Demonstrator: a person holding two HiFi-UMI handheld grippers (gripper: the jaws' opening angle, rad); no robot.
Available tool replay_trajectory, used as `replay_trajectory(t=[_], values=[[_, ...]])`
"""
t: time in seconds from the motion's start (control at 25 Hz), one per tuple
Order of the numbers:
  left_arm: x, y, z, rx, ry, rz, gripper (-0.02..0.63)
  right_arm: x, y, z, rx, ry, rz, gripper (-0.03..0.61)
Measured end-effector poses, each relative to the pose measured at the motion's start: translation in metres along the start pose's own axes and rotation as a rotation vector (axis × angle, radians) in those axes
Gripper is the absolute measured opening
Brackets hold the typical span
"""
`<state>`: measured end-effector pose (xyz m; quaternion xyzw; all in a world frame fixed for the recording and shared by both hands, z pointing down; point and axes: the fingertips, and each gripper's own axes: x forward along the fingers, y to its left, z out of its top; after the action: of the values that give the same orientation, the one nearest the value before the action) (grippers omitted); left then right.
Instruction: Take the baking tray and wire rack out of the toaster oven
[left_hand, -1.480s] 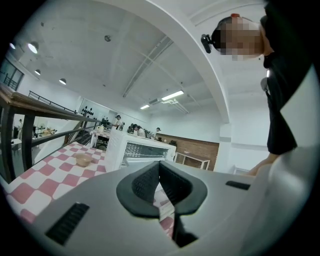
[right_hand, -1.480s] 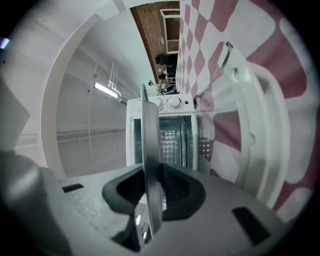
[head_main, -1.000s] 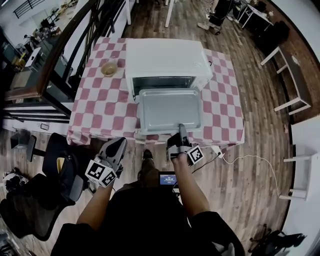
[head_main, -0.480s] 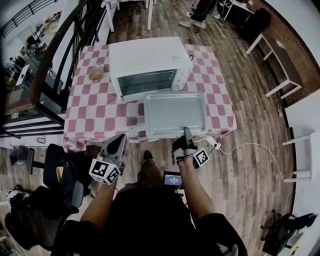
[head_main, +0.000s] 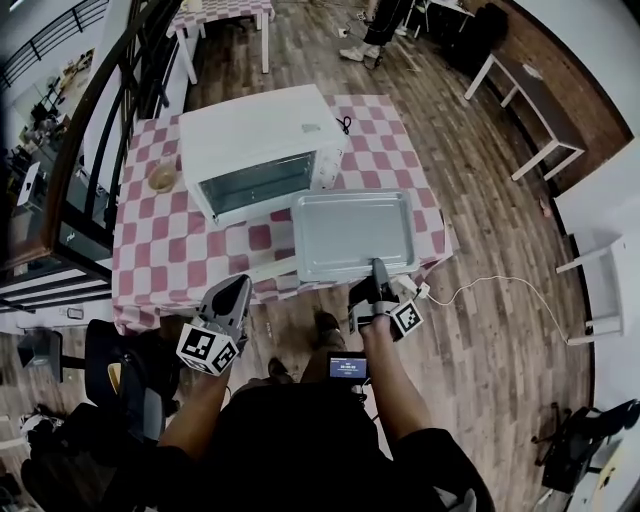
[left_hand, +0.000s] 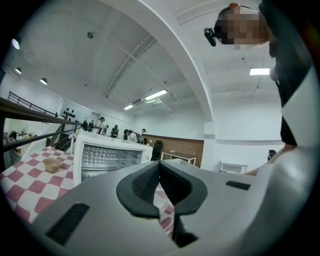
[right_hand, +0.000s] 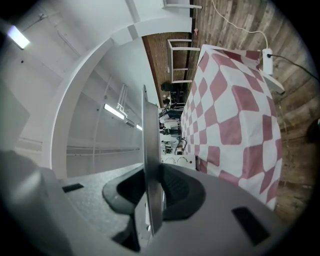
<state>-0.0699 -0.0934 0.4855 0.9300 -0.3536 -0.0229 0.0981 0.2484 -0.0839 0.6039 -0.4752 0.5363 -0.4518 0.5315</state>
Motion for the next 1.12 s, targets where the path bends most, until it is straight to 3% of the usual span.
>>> replay_trajectory(t=[0.68, 1.12], values=[[0.165, -0.015, -0.006, -0.014, 0.012, 0.03, -0.008, 0.085, -0.045, 0.169, -0.017, -0.023, -0.046, 0.075], [0.225, -0.022, -0.011, -0.002, 0.041, 0.151, -0.008, 0.195, -0.086, 0.218, 0.026, 0.034, -0.093, 0.077]])
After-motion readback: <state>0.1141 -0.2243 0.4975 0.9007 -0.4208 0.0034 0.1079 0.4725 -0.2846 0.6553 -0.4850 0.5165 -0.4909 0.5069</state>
